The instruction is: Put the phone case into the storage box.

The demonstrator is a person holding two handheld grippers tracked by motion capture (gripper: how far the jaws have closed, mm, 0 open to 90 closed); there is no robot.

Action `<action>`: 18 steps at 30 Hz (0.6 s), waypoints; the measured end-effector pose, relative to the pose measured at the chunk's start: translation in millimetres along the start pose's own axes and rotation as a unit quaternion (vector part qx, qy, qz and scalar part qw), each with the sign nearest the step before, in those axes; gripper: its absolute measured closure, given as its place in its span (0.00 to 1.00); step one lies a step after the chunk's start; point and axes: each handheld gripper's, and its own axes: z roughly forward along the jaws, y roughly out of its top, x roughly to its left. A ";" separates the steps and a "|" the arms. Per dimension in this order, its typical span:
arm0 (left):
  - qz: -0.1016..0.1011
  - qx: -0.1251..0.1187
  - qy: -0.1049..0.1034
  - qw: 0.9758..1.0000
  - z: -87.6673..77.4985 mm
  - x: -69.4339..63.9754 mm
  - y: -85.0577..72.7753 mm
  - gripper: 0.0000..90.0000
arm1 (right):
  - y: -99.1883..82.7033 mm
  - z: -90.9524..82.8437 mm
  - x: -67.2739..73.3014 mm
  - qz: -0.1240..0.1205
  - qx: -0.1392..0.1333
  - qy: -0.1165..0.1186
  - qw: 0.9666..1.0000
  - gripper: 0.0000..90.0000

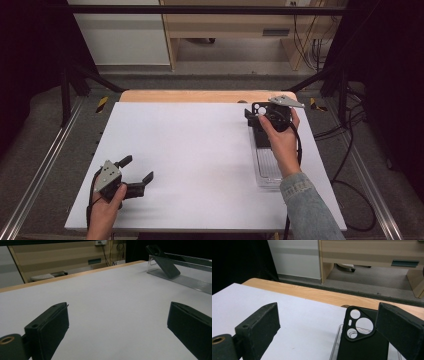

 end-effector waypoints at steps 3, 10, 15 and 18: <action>0.001 0.001 0.001 1.000 -0.1 -0.2 0.1 0.04 | 0.9 -3.8 2.8 -0.008 0.000 0.004 1.000 0.06; 0.002 0.002 0.000 1.000 0.8 -0.5 -0.1 0.04 | 1.7 -11.7 7.8 -0.024 0.002 0.010 1.000 0.06; 0.001 0.001 0.001 1.000 0.3 -0.1 -0.1 0.04 | 2.8 -16.4 9.3 -0.027 0.000 0.012 1.000 0.06; 0.000 0.001 0.001 1.000 0.4 0.3 -0.2 0.04 | 3.6 -19.7 9.6 -0.028 -0.002 0.013 1.000 0.06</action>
